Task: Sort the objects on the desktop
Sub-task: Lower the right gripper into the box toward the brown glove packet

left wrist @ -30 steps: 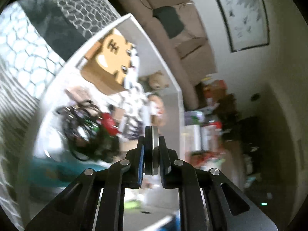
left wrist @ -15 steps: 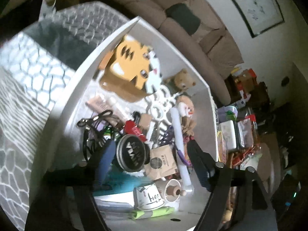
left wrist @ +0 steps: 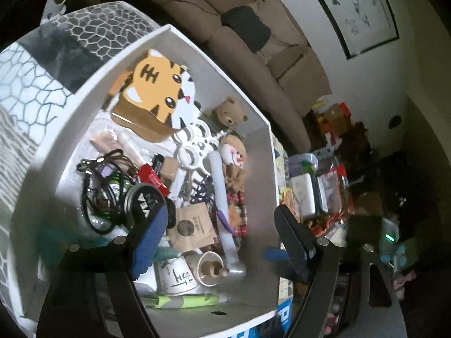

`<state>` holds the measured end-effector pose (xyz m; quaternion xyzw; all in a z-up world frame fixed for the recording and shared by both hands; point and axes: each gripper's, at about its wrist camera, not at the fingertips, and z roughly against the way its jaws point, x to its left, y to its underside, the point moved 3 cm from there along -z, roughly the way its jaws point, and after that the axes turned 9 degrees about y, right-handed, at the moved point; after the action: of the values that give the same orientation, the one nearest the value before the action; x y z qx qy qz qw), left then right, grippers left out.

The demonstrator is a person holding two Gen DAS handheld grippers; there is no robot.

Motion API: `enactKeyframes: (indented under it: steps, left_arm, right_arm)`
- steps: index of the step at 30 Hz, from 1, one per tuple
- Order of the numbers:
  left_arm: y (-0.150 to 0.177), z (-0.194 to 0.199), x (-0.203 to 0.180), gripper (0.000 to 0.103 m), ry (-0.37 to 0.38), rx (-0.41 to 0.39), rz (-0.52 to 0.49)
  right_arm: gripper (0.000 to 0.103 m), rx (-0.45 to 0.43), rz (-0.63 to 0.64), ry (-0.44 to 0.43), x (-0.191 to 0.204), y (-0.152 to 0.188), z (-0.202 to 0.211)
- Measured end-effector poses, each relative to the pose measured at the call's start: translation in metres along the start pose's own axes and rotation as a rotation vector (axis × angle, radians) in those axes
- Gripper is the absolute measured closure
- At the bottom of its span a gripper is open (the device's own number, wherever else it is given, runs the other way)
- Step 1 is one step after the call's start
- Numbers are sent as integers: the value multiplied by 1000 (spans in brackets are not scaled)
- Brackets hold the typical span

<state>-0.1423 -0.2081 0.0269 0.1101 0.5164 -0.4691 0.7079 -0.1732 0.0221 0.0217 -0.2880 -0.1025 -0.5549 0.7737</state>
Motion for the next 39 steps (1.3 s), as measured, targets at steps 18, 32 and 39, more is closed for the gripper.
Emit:
enactKeyframes:
  steps: [18, 32, 39]
  left_arm:
    - [-22, 23, 26, 23, 55, -40, 81]
    - [-21, 18, 21, 23, 70, -24, 72]
    - [-20, 15, 18, 23, 67, -19, 70]
  right_arm:
    - [87, 249, 100, 295, 1, -31, -107]
    - [72, 256, 147, 436, 2, -26, -98]
    - [79, 261, 216, 451, 20, -16, -106]
